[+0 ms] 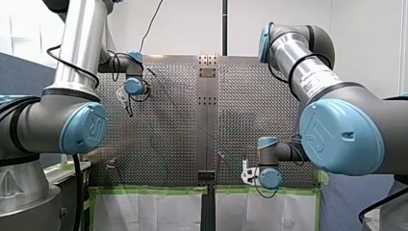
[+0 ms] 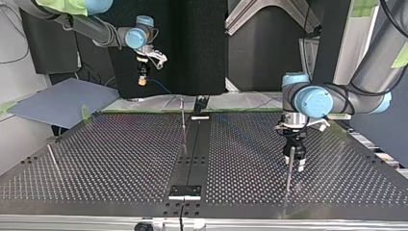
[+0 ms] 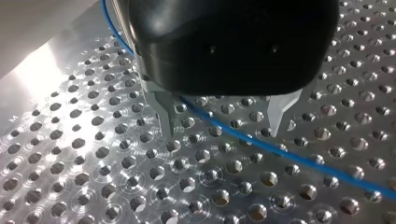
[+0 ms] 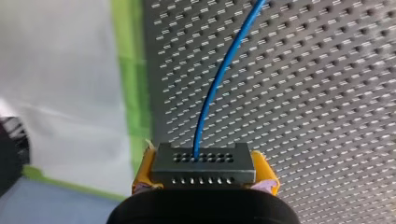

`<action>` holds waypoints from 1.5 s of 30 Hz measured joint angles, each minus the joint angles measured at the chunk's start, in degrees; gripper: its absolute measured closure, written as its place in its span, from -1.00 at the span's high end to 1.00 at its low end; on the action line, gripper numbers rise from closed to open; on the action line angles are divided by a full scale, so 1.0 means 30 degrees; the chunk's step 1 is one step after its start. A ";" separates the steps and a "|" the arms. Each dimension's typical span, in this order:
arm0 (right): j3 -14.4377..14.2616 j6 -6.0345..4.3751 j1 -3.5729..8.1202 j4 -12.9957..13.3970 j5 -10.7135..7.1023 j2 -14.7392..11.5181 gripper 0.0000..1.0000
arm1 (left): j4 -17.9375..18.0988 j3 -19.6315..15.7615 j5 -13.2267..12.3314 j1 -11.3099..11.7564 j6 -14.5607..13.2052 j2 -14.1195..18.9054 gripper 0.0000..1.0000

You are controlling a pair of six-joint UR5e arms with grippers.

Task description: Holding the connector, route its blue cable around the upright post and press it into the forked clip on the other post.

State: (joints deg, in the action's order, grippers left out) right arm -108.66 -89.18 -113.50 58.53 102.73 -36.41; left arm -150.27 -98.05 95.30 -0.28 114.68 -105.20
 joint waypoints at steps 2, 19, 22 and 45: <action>-0.0360 -0.0024 0.0162 0.0352 -0.0082 0.0358 -1.00 | -0.0018 -0.0001 0.0009 -0.0014 0.0001 0.0004 1.00; -0.0848 0.0259 0.0722 0.2554 -0.1587 0.3349 -1.00 | -0.0068 -0.0003 0.0053 -0.0060 -0.0019 0.0005 1.00; -0.0755 0.0350 0.0741 0.2578 -0.1686 0.3752 -1.00 | -0.0062 -0.0003 0.0060 -0.0060 -0.0024 0.0002 1.00; 0.0310 0.0669 0.1479 0.3464 -0.3738 0.2765 -1.00 | -0.0687 -0.0014 0.0193 -0.0434 0.0137 0.0011 1.00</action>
State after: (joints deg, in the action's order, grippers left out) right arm -107.73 -87.17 -109.06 68.93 91.52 -28.11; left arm -152.33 -98.09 95.88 -1.58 115.09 -105.16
